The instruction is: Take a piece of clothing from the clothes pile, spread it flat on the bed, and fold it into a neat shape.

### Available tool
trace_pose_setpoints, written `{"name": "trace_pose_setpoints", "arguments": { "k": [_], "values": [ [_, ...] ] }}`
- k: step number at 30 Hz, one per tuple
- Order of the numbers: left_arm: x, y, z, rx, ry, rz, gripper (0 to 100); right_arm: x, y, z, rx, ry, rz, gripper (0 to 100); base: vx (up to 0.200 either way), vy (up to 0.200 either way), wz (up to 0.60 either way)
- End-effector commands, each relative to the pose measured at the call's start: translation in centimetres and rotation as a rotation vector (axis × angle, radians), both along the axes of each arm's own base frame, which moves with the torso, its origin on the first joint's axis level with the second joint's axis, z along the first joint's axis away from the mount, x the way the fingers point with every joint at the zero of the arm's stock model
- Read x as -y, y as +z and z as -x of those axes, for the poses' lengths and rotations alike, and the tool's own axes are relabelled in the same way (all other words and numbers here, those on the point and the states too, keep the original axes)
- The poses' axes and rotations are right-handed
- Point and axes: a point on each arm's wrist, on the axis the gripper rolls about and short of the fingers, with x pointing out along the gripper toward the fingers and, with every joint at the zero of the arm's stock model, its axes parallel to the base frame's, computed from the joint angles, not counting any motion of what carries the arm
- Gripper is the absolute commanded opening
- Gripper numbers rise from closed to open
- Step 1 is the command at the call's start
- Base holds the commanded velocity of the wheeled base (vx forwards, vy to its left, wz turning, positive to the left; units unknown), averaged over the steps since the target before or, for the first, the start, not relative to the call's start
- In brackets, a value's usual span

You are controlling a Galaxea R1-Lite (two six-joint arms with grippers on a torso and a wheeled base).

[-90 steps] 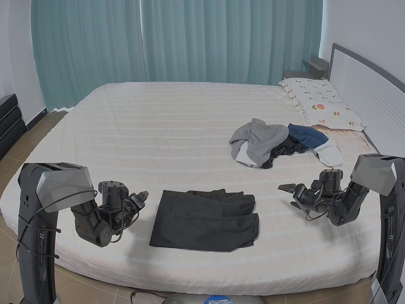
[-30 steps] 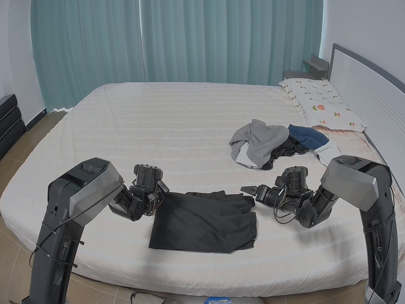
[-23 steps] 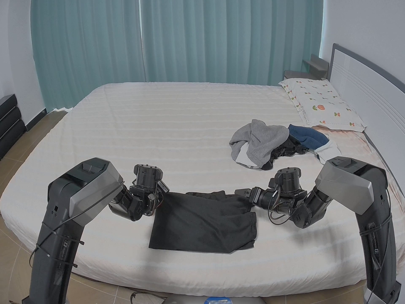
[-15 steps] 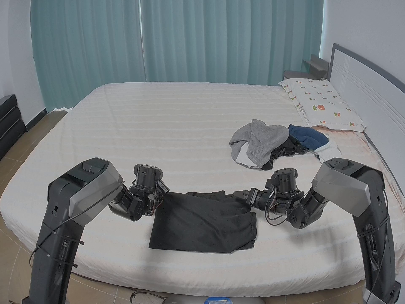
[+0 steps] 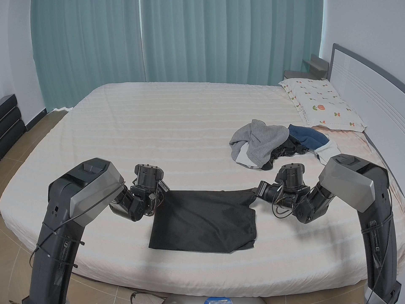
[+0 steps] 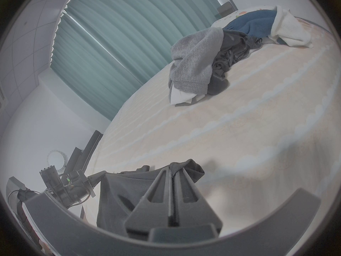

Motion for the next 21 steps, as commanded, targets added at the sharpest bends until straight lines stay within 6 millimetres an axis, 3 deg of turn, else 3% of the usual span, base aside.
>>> {"name": "trace_pose_setpoints", "arguments": {
  "k": [1,15,16,21],
  "values": [
    [0.0,0.0,-0.1,0.015,0.004,0.000,0,0.2,0.0,-0.2,0.007,-0.008,-0.002,0,0.000,0.000,0.00],
    [0.0,0.0,-0.1,0.019,0.003,0.003,0,-0.6,-1.3,-1.0,0.018,-0.013,0.003,0,0.000,0.000,0.00],
    [-0.1,0.0,-0.1,0.019,0.005,0.003,100,-0.7,-1.2,-1.0,0.020,-0.012,0.000,100,0.000,0.000,0.00],
    [0.0,0.0,-0.1,0.021,0.004,0.002,100,-0.1,0.3,-0.2,0.012,-0.012,0.000,100,0.000,0.000,0.00]
  ]
}}
